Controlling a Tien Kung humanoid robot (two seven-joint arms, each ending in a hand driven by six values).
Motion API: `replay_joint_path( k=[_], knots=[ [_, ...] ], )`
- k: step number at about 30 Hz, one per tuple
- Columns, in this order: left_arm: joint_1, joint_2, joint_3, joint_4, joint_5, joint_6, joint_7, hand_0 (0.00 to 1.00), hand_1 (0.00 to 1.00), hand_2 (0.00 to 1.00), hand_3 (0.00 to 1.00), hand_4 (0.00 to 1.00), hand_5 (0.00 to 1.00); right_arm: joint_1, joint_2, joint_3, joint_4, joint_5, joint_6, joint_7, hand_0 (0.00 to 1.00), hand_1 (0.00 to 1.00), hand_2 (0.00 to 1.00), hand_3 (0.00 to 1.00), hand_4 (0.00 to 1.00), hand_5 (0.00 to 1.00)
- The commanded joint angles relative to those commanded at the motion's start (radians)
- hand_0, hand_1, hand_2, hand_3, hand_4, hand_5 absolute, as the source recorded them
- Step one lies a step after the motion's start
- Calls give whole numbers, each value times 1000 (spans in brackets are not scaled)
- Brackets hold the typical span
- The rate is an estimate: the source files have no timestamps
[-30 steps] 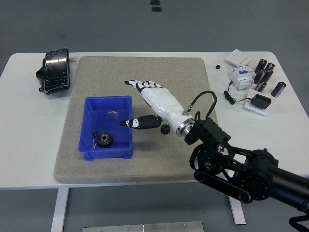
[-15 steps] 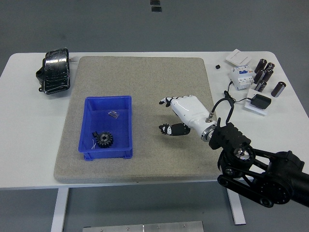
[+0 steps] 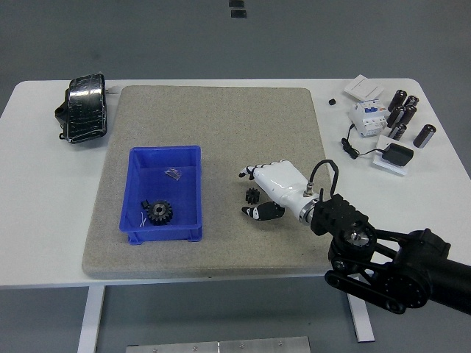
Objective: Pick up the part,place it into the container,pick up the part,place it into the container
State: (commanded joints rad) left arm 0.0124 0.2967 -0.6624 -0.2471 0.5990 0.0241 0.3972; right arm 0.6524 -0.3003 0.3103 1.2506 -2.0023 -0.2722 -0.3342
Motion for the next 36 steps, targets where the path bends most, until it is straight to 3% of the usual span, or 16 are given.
replay_joint_path(
  k=[4,5,10,12,16,17,22,23,28,29,34,35,36],
  knots=[
    [0,0,1,0,-2,0,0,692,682,671,628,736,255,7,8,-16,-37,13,0,7,333,446,640,726,818,387],
    [0,0,1,0,-2,0,0,692,683,671,619,736,255,8,8,-18,-43,18,0,9,320,416,566,667,782,384],
    [0,0,-3,-1,2,-1,2,692,683,671,619,736,255,14,10,-28,-67,45,-1,18,320,416,566,667,782,384],
    [0,1,-2,-1,1,-1,2,692,682,671,610,735,255,15,12,-33,-73,51,-4,20,310,393,514,652,752,383],
    [-1,1,1,-1,-2,-1,0,692,682,671,610,735,255,15,14,-40,-76,56,-7,23,310,393,514,652,752,383],
    [-1,0,1,-1,-2,-1,1,692,682,671,598,736,255,15,14,-42,-75,56,-9,24,296,369,454,643,716,377],
    [0,0,0,-1,-1,-1,1,692,682,671,598,736,255,14,15,-50,-73,59,-16,27,296,369,454,643,716,377],
    [0,0,0,-1,-1,-1,1,692,682,672,594,736,255,15,15,-52,-73,60,-18,28,282,354,410,639,697,369],
    [0,-1,2,-1,-2,-1,0,692,682,672,594,736,255,17,18,-57,-77,62,-26,32,282,354,410,639,697,369],
    [1,-1,2,-1,-3,-1,0,693,682,672,591,735,255,17,18,-58,-77,63,-28,32,275,344,367,643,650,357],
    [1,-1,1,-1,-1,-1,0,693,682,672,591,735,255,19,16,-59,-78,64,-38,35,275,344,367,643,650,357],
    [1,0,1,-1,-1,-1,0,693,683,672,592,734,255,19,16,-59,-79,65,-40,36,266,342,350,647,583,335],
    [1,0,2,-1,-2,-1,0,693,683,672,592,734,255,19,16,-60,-79,65,-42,36,266,342,350,647,583,335]
  ],
)
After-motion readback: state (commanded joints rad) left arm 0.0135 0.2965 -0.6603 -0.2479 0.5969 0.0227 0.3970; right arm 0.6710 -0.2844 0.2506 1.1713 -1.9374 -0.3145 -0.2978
